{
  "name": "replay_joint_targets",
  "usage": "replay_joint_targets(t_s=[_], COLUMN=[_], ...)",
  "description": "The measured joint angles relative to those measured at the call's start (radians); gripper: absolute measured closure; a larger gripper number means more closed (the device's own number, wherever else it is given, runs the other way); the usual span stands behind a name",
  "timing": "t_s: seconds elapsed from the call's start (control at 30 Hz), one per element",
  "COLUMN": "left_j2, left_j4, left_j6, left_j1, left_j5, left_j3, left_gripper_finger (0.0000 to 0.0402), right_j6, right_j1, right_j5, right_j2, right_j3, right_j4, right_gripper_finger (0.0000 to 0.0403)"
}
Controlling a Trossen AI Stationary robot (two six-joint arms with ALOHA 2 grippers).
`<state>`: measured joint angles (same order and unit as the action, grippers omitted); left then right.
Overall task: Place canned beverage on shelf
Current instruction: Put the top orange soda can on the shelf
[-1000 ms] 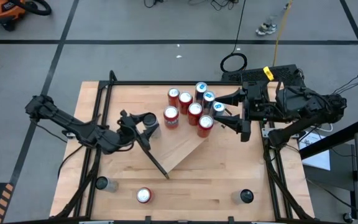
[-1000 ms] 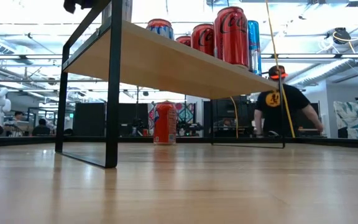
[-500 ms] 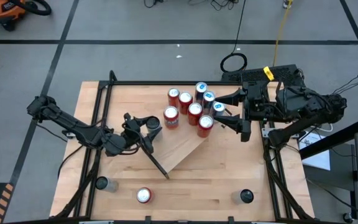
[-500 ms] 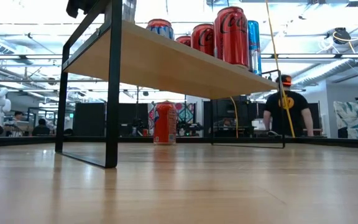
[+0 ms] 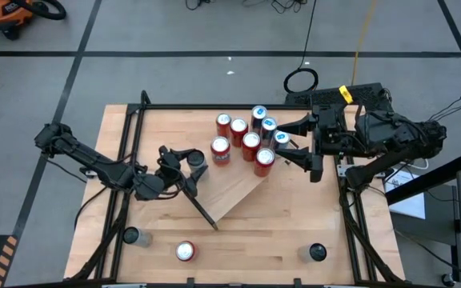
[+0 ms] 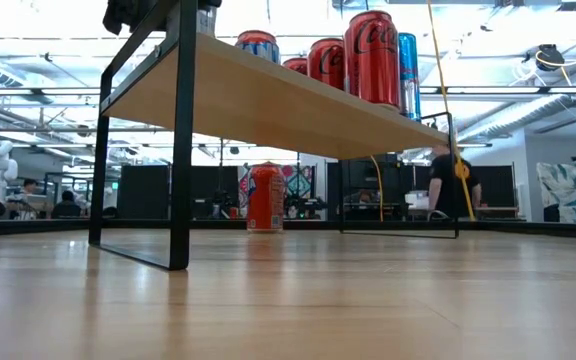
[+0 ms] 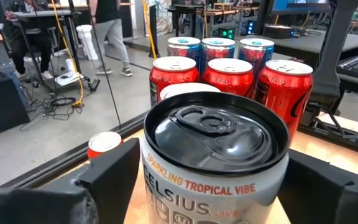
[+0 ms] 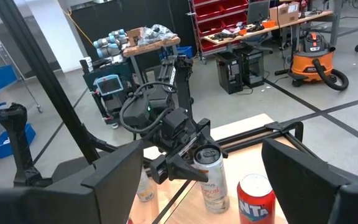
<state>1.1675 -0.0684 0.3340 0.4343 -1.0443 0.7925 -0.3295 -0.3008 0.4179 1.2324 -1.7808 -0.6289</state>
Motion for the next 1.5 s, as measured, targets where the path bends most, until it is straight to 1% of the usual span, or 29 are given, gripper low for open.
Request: replay_joint_targets(t_s=[0.17, 0.4, 0.53, 0.67, 0.8, 0.93, 1.0, 1.07, 1.13, 1.2, 1.27, 1.33, 1.5], left_j2=[-0.001, -0.036, -0.064, -0.086, -0.097, -0.099, -0.099, -0.099, -0.099, -0.099, -0.099, -0.099, -0.071], left_j4=[0.003, -0.001, -0.001, 0.0, 0.004, 0.018, 0.079, 0.178, 0.307, 0.439, 0.529, 0.572, 0.636], left_j6=[-0.006, -0.006, -0.007, -0.002, -0.002, -0.003, 0.003, 0.051, 0.135, 0.215, 0.259, 0.263, 0.258], left_j1=[0.0, 0.0, 0.0, -0.005, -0.034, -0.088, -0.127, -0.175, -0.24, -0.318, -0.4, -0.487, -0.692], left_j5=[-0.001, 0.025, 0.032, 0.027, -0.016, -0.032, -0.011, 0.035, 0.116, 0.23, 0.361, 0.501, 0.803], left_j3=[0.016, 0.055, 0.097, 0.159, 0.243, 0.337, 0.391, 0.448, 0.505, 0.546, 0.569, 0.571, 0.572], left_gripper_finger=[0.0048, 0.0047, 0.0047, 0.0047, 0.0047, 0.0047, 0.0047, 0.0047, 0.0047, 0.0047, 0.0047, 0.0047, 0.0047], right_j6=[0.0, 0.001, 0.001, 0.001, 0.004, 0.009, 0.009, 0.002, -0.007, -0.022, -0.027, -0.027, -0.068], right_j1=[0.0, 0.0, 0.0, 0.0, 0.003, 0.02, 0.032, 0.049, 0.07, 0.092, 0.113, 0.135, 0.21], right_j5=[0.0, 0.0, 0.0, 0.0, 0.0, -0.003, -0.003, -0.016, -0.044, -0.059, -0.059, -0.056, -0.046], right_j2=[0.0, 0.0, 0.0, 0.0, 0.0, 0.0, 0.0, 0.0, 0.0, 0.0, 0.0, 0.0, 0.001], right_j3=[0.0, 0.0, 0.0, 0.0, 0.0, 0.0, 0.0, 0.0, 0.0, 0.0, 0.0, 0.0, 0.0], right_j4=[0.0, -0.001, -0.003, -0.004, -0.006, -0.026, -0.05, -0.065, -0.067, -0.069, -0.073, -0.075, -0.092], right_gripper_finger=[0.0096, 0.0096, 0.0096, 0.0096, 0.0096, 0.0096, 0.0096, 0.0096, 0.0096, 0.0096, 0.0096, 0.0096, 0.0096])
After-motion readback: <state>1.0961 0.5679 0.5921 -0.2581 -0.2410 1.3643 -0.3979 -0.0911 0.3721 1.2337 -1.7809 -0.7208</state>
